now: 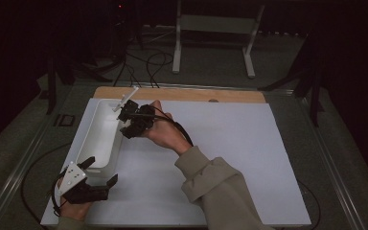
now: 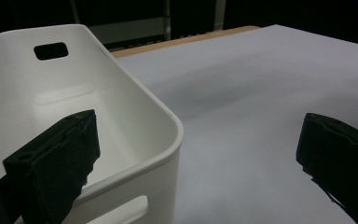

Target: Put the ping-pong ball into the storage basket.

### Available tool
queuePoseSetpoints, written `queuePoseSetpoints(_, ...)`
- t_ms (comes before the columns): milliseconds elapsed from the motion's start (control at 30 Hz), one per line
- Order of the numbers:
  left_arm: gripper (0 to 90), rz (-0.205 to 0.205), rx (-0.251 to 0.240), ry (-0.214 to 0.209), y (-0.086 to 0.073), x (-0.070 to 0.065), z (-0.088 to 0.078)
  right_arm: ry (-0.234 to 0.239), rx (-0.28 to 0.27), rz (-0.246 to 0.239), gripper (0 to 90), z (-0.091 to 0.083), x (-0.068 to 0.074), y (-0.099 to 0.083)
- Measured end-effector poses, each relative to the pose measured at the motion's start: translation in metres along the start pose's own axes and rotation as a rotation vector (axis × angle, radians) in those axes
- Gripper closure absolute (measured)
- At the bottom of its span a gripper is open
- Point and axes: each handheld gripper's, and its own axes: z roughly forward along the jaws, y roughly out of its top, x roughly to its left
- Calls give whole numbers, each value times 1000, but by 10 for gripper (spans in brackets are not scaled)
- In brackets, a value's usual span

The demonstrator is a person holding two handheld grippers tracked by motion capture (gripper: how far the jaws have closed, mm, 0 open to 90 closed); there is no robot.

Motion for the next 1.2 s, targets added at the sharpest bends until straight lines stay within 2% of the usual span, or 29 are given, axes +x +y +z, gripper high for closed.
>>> queuePoseSetpoints(1200,1,5,3,-1,0,-1,-1,10,0,-5,506,21,13,10)
